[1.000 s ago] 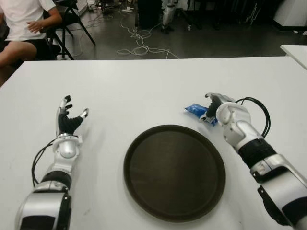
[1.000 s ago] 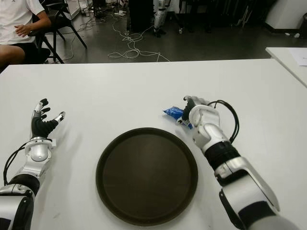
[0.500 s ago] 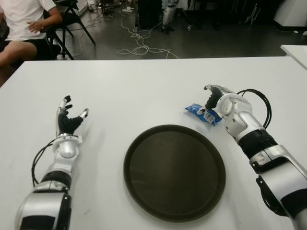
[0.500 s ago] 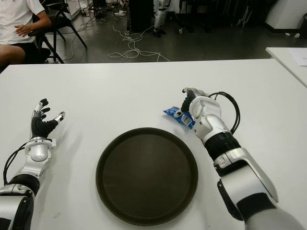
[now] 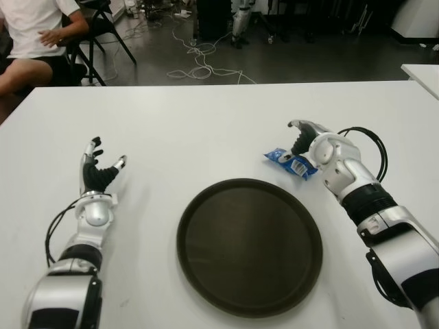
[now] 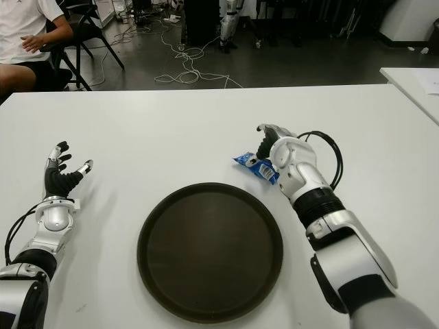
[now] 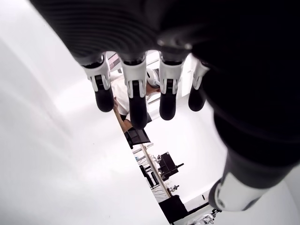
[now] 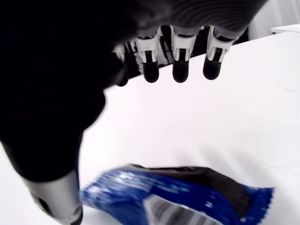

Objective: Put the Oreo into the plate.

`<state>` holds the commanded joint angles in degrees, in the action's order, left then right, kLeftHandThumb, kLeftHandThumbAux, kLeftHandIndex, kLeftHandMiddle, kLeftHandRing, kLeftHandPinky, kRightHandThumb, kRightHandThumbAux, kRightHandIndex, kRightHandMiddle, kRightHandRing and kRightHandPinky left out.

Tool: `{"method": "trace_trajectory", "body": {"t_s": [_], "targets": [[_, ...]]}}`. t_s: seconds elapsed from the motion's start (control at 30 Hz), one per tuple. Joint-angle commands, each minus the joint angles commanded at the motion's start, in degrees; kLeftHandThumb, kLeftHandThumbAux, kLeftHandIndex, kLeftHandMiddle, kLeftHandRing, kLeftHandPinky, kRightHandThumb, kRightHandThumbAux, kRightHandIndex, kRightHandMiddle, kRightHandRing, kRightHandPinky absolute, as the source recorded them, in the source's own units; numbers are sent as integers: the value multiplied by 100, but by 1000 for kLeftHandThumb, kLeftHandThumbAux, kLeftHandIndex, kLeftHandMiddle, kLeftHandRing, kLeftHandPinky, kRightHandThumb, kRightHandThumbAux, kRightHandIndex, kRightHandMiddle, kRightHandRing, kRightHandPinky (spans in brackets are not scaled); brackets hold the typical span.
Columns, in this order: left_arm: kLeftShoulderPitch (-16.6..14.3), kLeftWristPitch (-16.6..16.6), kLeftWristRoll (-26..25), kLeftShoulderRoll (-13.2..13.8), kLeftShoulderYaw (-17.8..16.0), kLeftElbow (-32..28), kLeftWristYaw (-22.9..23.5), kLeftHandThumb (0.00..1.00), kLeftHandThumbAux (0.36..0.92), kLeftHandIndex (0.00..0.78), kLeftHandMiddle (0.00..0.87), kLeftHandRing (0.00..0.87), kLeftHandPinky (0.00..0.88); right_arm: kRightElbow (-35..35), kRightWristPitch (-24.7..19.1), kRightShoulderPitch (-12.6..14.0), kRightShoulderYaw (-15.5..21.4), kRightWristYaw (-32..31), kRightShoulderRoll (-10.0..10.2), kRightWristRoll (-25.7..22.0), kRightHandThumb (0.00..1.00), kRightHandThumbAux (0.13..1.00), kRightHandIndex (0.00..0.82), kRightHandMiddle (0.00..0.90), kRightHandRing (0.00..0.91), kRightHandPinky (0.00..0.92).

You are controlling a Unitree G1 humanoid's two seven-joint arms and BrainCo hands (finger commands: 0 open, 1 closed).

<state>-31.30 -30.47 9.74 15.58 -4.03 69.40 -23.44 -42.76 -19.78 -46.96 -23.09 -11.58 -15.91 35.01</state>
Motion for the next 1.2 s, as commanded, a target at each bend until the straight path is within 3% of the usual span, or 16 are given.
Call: {"method": "trace_trajectory", "body": {"t_s": [0.57,1.0,1.2], "targets": [[15,-24,77,15,62,-11,-74,68,754,88,142,138,120,-380,172,-174,-67,38,45,0,0,792,43,65,27,0],[16,-25,61,25,55,-12,-34,61,755,80,135,123,101,-432,397,-104,91,233,101,-221,0,812,19,48,13,0],[20,-1,67,42,55,-1,-47,80,749,93,147,147,140,-683,444,-169,-49,216,99,-139,0,794,12,39,2,0]]}}
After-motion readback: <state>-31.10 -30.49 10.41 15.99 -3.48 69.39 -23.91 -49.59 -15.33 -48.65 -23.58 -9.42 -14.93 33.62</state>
